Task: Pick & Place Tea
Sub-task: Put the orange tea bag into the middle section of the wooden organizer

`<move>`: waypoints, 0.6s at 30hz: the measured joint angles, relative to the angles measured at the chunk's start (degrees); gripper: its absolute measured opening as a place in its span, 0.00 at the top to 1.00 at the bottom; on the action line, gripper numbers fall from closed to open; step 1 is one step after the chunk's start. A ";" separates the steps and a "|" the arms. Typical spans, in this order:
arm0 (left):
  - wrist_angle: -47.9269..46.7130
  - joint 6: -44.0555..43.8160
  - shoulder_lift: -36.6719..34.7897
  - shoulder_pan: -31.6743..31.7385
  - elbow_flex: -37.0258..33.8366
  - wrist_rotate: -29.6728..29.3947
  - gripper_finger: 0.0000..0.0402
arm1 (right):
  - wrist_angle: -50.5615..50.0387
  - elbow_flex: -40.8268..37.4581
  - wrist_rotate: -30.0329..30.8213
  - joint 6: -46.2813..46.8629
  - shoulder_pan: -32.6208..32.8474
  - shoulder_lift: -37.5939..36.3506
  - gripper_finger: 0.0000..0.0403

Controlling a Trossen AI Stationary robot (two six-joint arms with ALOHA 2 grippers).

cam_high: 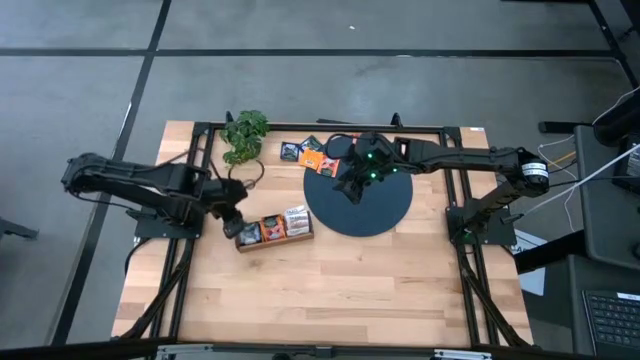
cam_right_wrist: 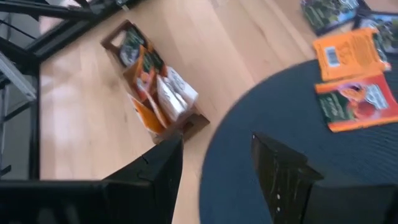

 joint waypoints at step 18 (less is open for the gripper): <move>26.07 23.88 15.45 22.95 12.03 -4.28 0.67 | -3.97 0.04 6.21 11.36 -5.04 4.52 0.53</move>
